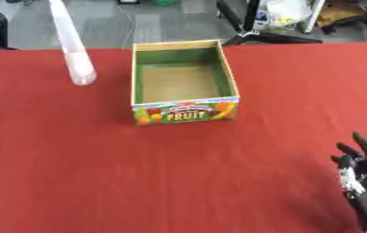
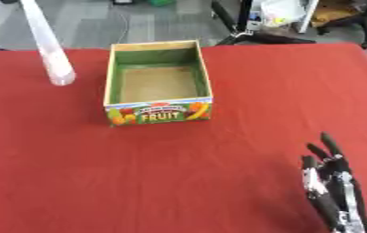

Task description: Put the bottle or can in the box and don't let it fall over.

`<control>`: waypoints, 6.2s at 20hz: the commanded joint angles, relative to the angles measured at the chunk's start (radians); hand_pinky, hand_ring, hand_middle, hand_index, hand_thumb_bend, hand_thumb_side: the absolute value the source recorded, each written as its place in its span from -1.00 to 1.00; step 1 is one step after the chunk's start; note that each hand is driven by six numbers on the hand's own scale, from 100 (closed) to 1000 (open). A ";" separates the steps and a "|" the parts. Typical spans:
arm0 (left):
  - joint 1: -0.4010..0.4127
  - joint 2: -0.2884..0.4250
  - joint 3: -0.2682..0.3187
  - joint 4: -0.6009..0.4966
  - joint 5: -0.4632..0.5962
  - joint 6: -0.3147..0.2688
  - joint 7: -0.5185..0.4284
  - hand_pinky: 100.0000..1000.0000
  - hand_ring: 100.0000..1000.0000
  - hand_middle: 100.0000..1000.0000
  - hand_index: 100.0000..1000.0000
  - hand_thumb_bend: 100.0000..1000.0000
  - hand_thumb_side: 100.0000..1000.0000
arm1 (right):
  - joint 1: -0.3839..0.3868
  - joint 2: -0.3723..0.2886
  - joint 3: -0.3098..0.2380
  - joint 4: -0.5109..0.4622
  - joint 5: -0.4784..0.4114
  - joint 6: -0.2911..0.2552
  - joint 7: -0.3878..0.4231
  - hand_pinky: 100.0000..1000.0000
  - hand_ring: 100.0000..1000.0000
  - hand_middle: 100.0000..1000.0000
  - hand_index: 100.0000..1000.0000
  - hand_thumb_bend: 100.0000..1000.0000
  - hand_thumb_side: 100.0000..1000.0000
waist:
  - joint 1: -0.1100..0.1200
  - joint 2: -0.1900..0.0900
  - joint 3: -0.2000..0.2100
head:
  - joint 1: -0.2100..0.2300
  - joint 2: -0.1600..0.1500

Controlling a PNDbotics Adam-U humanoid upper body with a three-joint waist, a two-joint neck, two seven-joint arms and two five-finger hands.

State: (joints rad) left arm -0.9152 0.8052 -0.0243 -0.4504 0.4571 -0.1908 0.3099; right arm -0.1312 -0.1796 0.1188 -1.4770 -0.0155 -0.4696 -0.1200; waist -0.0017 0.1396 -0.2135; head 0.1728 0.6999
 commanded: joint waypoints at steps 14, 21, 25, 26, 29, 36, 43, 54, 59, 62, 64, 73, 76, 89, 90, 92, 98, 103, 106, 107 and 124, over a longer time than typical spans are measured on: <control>-0.034 -0.109 -0.004 -0.068 -0.197 -0.064 -0.252 0.63 1.00 1.00 0.79 1.00 0.35 | -0.052 0.008 0.015 -0.022 -0.024 0.000 0.018 0.54 0.76 1.00 0.89 -1.00 -0.18 | -0.020 0.033 -0.058 | 0.049 -0.064; -0.040 -0.106 0.007 -0.112 -0.197 -0.078 -0.205 0.60 1.00 1.00 0.76 1.00 0.27 | -0.066 0.016 0.016 -0.025 -0.030 0.000 0.019 0.54 0.76 1.00 0.89 -1.00 -0.18 | -0.022 0.055 -0.073 | 0.055 -0.089; -0.042 -0.101 0.006 -0.126 -0.194 -0.076 -0.151 0.58 1.00 1.00 0.74 1.00 0.18 | -0.074 0.020 0.018 -0.026 -0.032 0.000 0.021 0.54 0.76 1.00 0.89 -1.00 -0.18 | -0.019 0.071 -0.082 | 0.058 -0.101; -0.041 -0.101 0.005 -0.128 -0.195 -0.074 -0.138 0.58 1.00 1.00 0.74 1.00 0.18 | -0.076 0.021 0.019 -0.027 -0.033 0.000 0.021 0.54 0.76 1.00 0.89 -1.00 -0.18 | -0.019 0.074 -0.084 | 0.060 -0.103; -0.040 -0.104 0.001 -0.130 -0.206 -0.064 -0.107 0.54 1.00 0.96 0.71 0.87 -0.03 | -0.080 0.024 0.020 -0.027 -0.035 0.000 0.022 0.54 0.76 1.00 0.89 -1.00 -0.18 | -0.018 0.082 -0.089 | 0.063 -0.108; -0.038 -0.110 -0.005 -0.130 -0.258 -0.028 -0.101 0.37 1.00 0.70 0.60 0.45 -0.67 | -0.083 0.026 0.021 -0.027 -0.037 -0.001 0.025 0.55 0.76 1.00 0.89 -1.00 -0.17 | -0.017 0.086 -0.092 | 0.071 -0.109; -0.034 -0.123 -0.001 -0.115 -0.281 -0.001 -0.149 0.11 1.00 0.16 0.28 -0.06 -1.00 | -0.084 0.026 0.022 -0.026 -0.038 -0.001 0.028 0.55 0.76 1.00 0.89 -1.00 -0.18 | -0.018 0.084 -0.091 | 0.068 -0.107; -0.025 -0.119 0.002 -0.148 -0.267 -0.038 -0.162 -0.60 1.00 -0.54 -0.30 -1.00 -1.00 | -0.083 0.026 0.021 -0.025 -0.040 -0.001 0.029 0.55 0.76 1.00 0.89 -1.00 -0.18 | -0.019 0.082 -0.089 | 0.062 -0.106; -0.025 -0.099 -0.008 -0.244 -0.265 -0.043 -0.152 -0.66 1.00 -0.57 -0.33 -1.00 -1.00 | -0.082 0.024 0.020 -0.025 -0.039 -0.001 0.029 0.55 0.76 1.00 0.89 -1.00 -0.18 | -0.018 0.079 -0.086 | 0.058 -0.105; -0.036 -0.091 -0.016 -0.319 -0.264 -0.033 -0.155 -0.68 1.00 -0.57 -0.34 -1.00 -1.00 | -0.081 0.023 0.020 -0.024 -0.038 -0.001 0.029 0.55 0.76 1.00 0.89 -1.00 -0.18 | -0.018 0.075 -0.084 | 0.056 -0.104; -0.040 -0.089 -0.021 -0.370 -0.266 -0.020 -0.157 -0.69 1.00 -0.58 -0.35 -1.00 -1.00 | -0.080 0.022 0.020 -0.023 -0.038 -0.001 0.030 0.55 0.76 1.00 0.89 -1.00 -0.18 | -0.018 0.072 -0.083 | 0.055 -0.104; -0.054 -0.096 -0.062 -0.557 -0.232 0.019 -0.193 -0.70 1.00 -0.59 -0.37 -1.00 -1.00 | -0.077 0.021 0.022 -0.020 -0.040 -0.001 0.033 0.55 0.76 1.00 0.89 -1.00 -0.18 | -0.019 0.065 -0.082 | 0.052 -0.103; -0.059 -0.102 -0.102 -0.626 -0.257 0.034 -0.232 -0.70 1.00 -0.57 -0.37 -1.00 -1.00 | -0.077 0.021 0.024 -0.019 -0.041 -0.001 0.035 0.55 0.76 1.00 0.89 -1.00 -0.18 | -0.019 0.064 -0.081 | 0.053 -0.103; -0.041 -0.216 -0.221 -0.645 -0.466 0.064 -0.385 -0.68 1.00 -0.52 -0.36 -1.00 -1.00 | -0.082 0.024 0.029 -0.019 -0.046 -0.001 0.043 0.55 0.76 1.00 0.89 -1.00 -0.18 | -0.021 0.063 -0.095 | 0.050 -0.110; -0.039 -0.225 -0.223 -0.635 -0.484 0.060 -0.382 -0.67 1.00 -0.52 -0.35 -1.00 -1.00 | -0.082 0.025 0.029 -0.019 -0.046 -0.001 0.044 0.55 0.76 1.00 0.89 -1.00 -0.18 | -0.021 0.064 -0.096 | 0.049 -0.110; -0.036 -0.240 -0.226 -0.615 -0.519 0.053 -0.372 -0.61 1.00 -0.48 -0.31 -1.00 -1.00 | -0.083 0.025 0.029 -0.019 -0.046 -0.002 0.044 0.55 0.76 1.00 0.89 -1.00 -0.18 | -0.022 0.064 -0.097 | 0.048 -0.110; -0.010 -0.258 -0.232 -0.585 -0.590 0.029 -0.369 0.05 1.00 -0.07 0.03 -0.69 -1.00 | -0.084 0.025 0.028 -0.019 -0.048 -0.002 0.045 0.55 0.76 1.00 0.89 -1.00 -0.18 | -0.023 0.064 -0.095 | 0.044 -0.111; 0.029 -0.249 -0.221 -0.589 -0.587 0.003 -0.349 0.36 1.00 0.39 0.33 0.21 -0.80 | -0.084 0.025 0.025 -0.020 -0.047 -0.002 0.042 0.55 0.76 1.00 0.89 -1.00 -0.18 | -0.023 0.063 -0.091 | 0.039 -0.111; 0.051 -0.242 -0.213 -0.600 -0.576 -0.007 -0.321 0.48 1.00 0.63 0.43 0.54 -0.55 | -0.082 0.024 0.025 -0.019 -0.046 -0.002 0.042 0.55 0.76 1.00 0.89 -1.00 -0.18 | -0.023 0.063 -0.087 | 0.038 -0.111; 0.057 -0.239 -0.212 -0.606 -0.573 -0.009 -0.313 0.50 1.00 0.71 0.48 0.63 -0.48 | -0.082 0.024 0.025 -0.019 -0.046 -0.002 0.042 0.55 0.76 1.00 0.89 -1.00 -0.18 | -0.023 0.062 -0.086 | 0.037 -0.111; 0.144 -0.198 -0.228 -0.725 -0.639 0.021 -0.434 0.68 1.00 1.00 0.72 0.98 -0.04 | -0.075 0.020 0.021 -0.020 -0.043 -0.001 0.040 0.55 0.76 1.00 0.89 -1.00 -0.18 | -0.026 0.054 -0.073 | 0.028 -0.113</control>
State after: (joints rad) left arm -0.7575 0.5738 -0.2556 -1.1508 -0.1695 -0.1734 -0.1029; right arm -0.2009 -0.1456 0.1479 -1.4804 -0.0581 -0.4685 -0.0781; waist -0.0276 0.2161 -0.2872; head 0.2048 0.6024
